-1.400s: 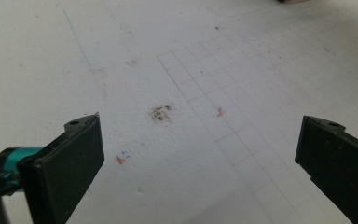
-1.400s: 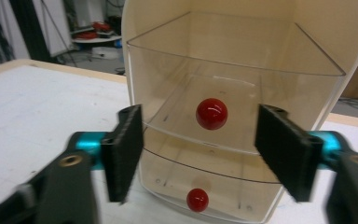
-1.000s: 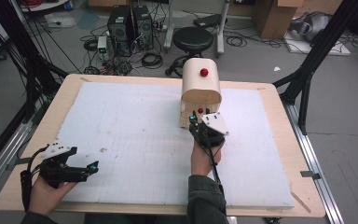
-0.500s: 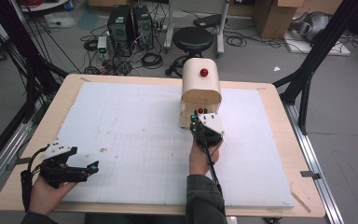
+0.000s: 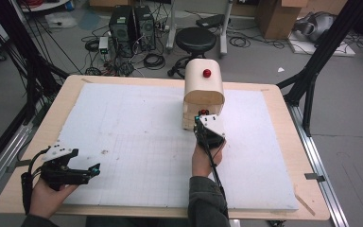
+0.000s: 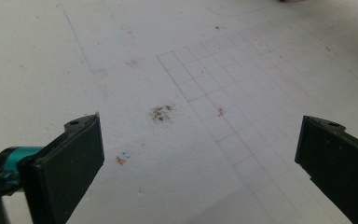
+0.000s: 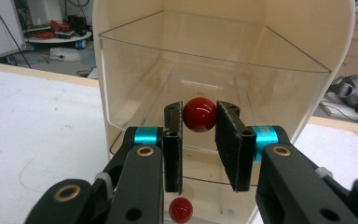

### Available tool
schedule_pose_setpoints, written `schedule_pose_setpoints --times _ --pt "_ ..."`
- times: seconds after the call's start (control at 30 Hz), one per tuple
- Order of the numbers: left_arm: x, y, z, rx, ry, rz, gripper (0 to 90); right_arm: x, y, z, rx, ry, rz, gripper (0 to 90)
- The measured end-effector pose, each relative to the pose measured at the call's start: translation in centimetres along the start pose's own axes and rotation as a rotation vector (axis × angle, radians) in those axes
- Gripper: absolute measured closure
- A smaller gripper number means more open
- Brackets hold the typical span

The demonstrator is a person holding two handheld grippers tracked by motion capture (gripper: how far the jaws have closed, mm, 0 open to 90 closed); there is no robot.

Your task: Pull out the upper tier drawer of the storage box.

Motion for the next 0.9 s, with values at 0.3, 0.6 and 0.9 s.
schedule_pose_setpoints --times 0.3,0.6,0.9 --pt "-0.02 0.09 -0.06 -0.006 -0.003 -0.001 1.7 0.03 -0.08 -0.04 0.008 0.001 0.0 72.8" --pt "-0.02 0.15 -0.06 -0.008 -0.005 0.0 1.7 0.1 -0.07 -0.18 0.001 0.003 0.013 73.1" --pt "0.01 0.25 -0.11 -0.009 -0.003 -0.003 1.7 0.19 -0.04 -0.7 -0.004 0.004 0.023 73.1"
Point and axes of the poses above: each handheld gripper's, and its own axes: z roughly forward along the jaws, x roughly out of its underside, y roughly to its left, the point moved 10 cm from there along z, roughly forward along the jaws, and after that the axes turned 3 degrees about z, right-handed, at the moved point
